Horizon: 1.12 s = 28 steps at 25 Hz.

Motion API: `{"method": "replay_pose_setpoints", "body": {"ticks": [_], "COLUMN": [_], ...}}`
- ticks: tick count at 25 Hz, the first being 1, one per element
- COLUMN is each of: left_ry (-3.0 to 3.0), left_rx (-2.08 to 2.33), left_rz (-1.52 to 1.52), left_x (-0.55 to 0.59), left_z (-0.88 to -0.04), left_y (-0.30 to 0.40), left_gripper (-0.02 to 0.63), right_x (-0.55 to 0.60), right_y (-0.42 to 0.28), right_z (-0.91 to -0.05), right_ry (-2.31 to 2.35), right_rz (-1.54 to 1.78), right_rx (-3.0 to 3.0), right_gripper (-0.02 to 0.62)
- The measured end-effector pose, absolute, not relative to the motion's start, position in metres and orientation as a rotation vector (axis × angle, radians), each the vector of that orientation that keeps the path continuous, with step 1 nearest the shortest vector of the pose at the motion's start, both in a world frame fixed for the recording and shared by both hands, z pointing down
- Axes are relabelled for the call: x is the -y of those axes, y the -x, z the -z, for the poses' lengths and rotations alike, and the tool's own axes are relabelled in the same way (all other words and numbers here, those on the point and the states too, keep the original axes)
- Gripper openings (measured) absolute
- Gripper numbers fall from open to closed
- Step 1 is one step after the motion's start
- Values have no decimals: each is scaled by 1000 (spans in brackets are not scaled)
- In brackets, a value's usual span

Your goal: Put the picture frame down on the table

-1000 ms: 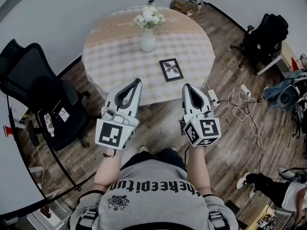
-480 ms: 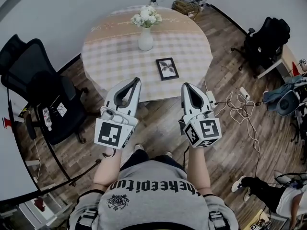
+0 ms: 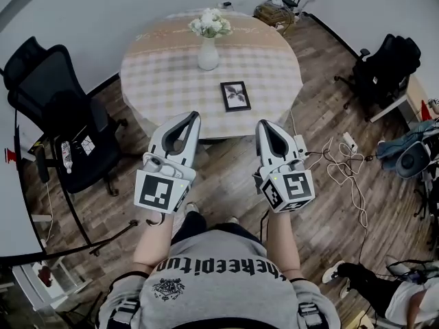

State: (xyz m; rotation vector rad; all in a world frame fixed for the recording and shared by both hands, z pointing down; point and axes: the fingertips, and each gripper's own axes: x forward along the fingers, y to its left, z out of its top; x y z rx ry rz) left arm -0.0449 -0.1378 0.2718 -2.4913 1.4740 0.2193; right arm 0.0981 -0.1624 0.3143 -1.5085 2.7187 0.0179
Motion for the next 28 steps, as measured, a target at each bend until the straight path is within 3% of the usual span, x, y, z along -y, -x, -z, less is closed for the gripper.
{"method": "replay_pose_setpoints", "body": {"ticks": [28], "left_ry": [2393], "left_rx": [-1611], "left_rz": [-188], "left_x": [85], "left_z": [-274], "left_y": [-9], "left_gripper": [15], "right_x": [122], "right_y": [-142], "right_z": [-317], "right_ry": [1336], "right_rz": [-43], "right_rx": [-2799], "right_gripper": [6]}}
